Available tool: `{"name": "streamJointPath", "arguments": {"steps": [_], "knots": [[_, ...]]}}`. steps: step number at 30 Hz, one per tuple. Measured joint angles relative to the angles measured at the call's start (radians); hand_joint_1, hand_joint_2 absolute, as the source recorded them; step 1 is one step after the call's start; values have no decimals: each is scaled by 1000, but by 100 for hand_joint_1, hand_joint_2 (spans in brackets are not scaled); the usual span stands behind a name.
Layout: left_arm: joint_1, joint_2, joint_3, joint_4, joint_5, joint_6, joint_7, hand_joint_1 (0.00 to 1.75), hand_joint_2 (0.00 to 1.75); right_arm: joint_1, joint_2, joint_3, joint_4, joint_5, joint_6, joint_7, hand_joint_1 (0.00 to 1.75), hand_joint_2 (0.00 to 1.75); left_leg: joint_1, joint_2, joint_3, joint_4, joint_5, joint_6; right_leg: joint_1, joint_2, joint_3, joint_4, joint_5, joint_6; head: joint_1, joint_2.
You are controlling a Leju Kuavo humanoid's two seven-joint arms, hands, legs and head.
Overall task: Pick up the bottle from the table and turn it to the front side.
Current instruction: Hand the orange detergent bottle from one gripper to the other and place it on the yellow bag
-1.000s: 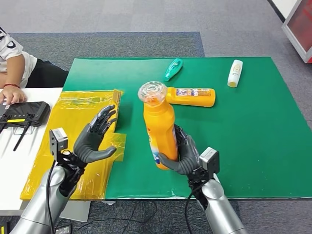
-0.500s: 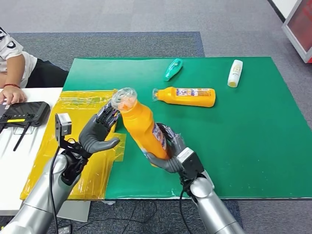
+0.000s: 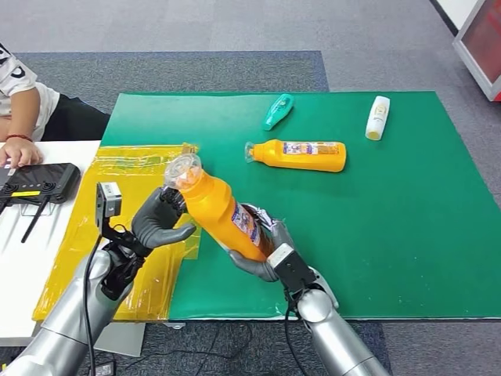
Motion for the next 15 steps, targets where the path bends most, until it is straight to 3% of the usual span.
{"name": "streamJointPath", "arguments": {"steps": [15], "knots": [[-55,0,-48,33,102,-107,24,0,175,-34,17,34,26,-36,35,-2,172,175,0,0,0,0,0,0,0,0,0,0,0,0,0,0]]}}
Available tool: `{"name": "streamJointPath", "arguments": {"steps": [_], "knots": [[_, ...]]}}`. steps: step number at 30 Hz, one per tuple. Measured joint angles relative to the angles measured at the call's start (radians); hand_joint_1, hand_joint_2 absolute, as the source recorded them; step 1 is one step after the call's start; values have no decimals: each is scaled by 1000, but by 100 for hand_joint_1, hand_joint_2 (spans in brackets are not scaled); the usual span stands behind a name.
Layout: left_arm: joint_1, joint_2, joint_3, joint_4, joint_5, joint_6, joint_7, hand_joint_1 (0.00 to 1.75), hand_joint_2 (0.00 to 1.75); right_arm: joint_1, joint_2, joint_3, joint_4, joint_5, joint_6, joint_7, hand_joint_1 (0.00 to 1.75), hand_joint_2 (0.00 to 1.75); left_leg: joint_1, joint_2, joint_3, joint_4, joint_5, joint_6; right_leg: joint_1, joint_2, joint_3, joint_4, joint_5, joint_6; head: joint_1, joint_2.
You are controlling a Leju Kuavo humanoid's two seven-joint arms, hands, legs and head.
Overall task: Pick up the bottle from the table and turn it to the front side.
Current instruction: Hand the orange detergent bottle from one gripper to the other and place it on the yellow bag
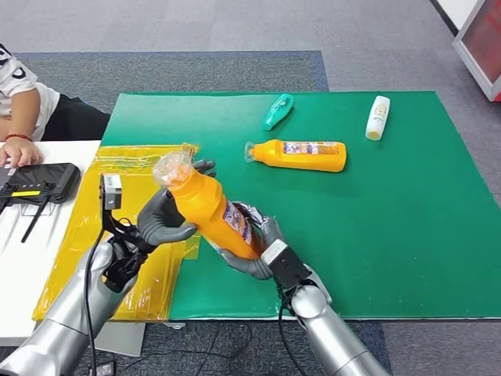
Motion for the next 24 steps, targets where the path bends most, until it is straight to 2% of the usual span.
{"name": "streamJointPath", "arguments": {"steps": [12,24], "knots": [[-49,-10,-39,52,34,-10,27,0,175,-27,10,26,31,-1,-2,2,173,175,0,0,0,0,0,0,0,0,0,0,0,0,0,0],[-61,-10,-49,76,38,3,35,0,175,-38,15,43,49,31,-49,8,175,175,0,0,0,0,1,0,0,0,0,0,0,0,0,0]]}}
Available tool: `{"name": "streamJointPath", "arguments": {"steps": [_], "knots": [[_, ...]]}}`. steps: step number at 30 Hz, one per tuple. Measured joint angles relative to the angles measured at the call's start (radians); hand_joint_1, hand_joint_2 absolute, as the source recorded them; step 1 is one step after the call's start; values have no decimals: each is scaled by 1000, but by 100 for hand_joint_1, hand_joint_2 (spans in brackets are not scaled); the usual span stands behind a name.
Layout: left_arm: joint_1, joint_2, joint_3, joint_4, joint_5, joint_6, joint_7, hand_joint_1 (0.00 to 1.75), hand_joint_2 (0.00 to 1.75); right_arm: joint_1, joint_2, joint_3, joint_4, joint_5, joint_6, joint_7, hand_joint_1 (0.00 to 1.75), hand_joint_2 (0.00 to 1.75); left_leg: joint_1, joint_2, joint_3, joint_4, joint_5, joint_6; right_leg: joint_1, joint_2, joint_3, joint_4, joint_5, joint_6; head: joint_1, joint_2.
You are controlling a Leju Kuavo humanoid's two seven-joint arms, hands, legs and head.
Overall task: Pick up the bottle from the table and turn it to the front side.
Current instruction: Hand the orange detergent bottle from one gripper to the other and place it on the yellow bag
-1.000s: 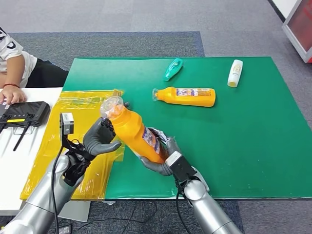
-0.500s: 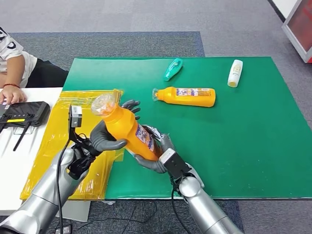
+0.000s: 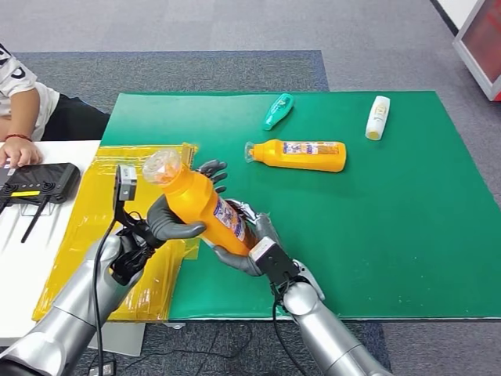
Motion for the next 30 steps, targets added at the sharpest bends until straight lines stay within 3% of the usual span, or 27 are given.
{"name": "streamJointPath", "arguments": {"steps": [5,11,21,22,25,26,27,29,30], "knots": [[0,0,-3,3,0,1,1,0,175,-1,0,2,2,12,-12,1,174,175,0,0,0,0,0,0,0,0,0,0,0,0,0,0],[-2,0,-4,4,-1,13,9,0,175,-7,1,22,13,88,-92,20,171,175,0,0,0,0,0,0,0,0,0,0,0,0,0,0],[-3,-8,-7,4,-64,76,7,0,175,-12,3,36,40,97,-113,31,170,175,0,0,0,0,0,0,0,0,0,0,0,0,0,0],[-3,-8,-8,4,-66,78,7,14,175,-12,3,37,42,97,-113,32,170,175,0,0,0,0,0,0,0,0,0,0,0,0,0,0],[-3,-8,-8,4,-68,78,5,145,175,-12,3,39,45,97,-114,33,164,175,0,0,0,0,0,0,0,0,0,0,0,0,0,0],[-2,-8,-9,4,-67,77,4,175,175,-13,3,39,45,97,-114,34,140,175,0,0,0,0,0,0,0,0,0,0,0,0,0,0],[-2,-8,-10,4,-67,74,2,175,175,-14,3,39,46,96,-114,34,116,175,0,0,0,0,0,0,0,0,0,0,0,0,0,0],[-1,-8,-12,4,-65,69,-2,175,175,-15,3,39,47,91,-112,36,44,175,0,0,-1,0,0,0,0,0,0,0,0,0,0,0],[0,-8,-13,4,-65,68,-4,175,175,-16,3,39,48,87,-110,36,25,175,0,0,-1,0,0,0,0,0,0,0,0,0,0,0]]}}
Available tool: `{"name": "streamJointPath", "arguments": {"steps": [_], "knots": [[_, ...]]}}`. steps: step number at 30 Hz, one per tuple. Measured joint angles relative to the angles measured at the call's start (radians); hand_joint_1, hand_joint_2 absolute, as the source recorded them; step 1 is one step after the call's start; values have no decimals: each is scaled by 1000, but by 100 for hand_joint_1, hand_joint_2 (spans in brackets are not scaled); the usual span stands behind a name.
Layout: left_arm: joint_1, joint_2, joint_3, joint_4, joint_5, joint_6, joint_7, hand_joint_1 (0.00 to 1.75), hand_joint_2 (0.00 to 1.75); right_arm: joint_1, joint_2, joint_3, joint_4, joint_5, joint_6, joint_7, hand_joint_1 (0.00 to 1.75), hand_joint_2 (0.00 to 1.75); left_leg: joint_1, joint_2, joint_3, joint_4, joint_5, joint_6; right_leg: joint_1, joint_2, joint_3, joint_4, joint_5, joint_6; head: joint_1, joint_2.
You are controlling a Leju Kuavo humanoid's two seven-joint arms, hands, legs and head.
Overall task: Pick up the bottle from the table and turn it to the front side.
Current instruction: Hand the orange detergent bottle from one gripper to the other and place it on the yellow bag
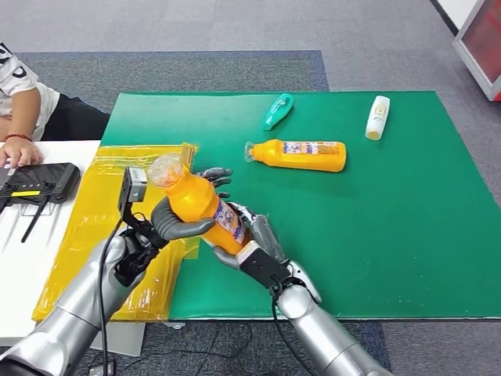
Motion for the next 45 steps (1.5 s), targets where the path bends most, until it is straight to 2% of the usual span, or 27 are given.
{"name": "streamJointPath", "arguments": {"steps": [1,2,25,30,36,45], "knots": [[0,0,-1,0,0,-1,-2,175,175,0,0,0,0,-5,4,0,7,175,0,0,0,0,0,0,0,0,0,0,0,0,0,0],[0,0,-2,0,0,-1,-4,175,175,0,0,0,1,-9,9,-1,0,175,0,0,0,0,0,0,0,0,0,0,0,0,0,0],[19,12,2,0,-2,-2,-24,175,175,8,0,1,1,-38,44,-8,0,175,0,0,-1,0,0,0,0,0,0,0,0,0,0,0],[20,19,2,-5,-80,25,-52,175,175,20,0,-9,1,-142,118,-16,0,175,0,0,0,0,0,0,0,0,0,0,0,0,0,0],[35,57,0,-43,-188,63,-68,175,175,40,-6,-82,-40,-320,236,-39,0,175,0,1,0,0,0,0,0,0,-1,0,1,-1,0,0],[71,102,-1,-93,-241,82,-75,175,175,55,-27,-213,-119,-372,272,-35,0,175,0,1,0,0,0,0,0,0,-1,0,1,0,0,0]]}}
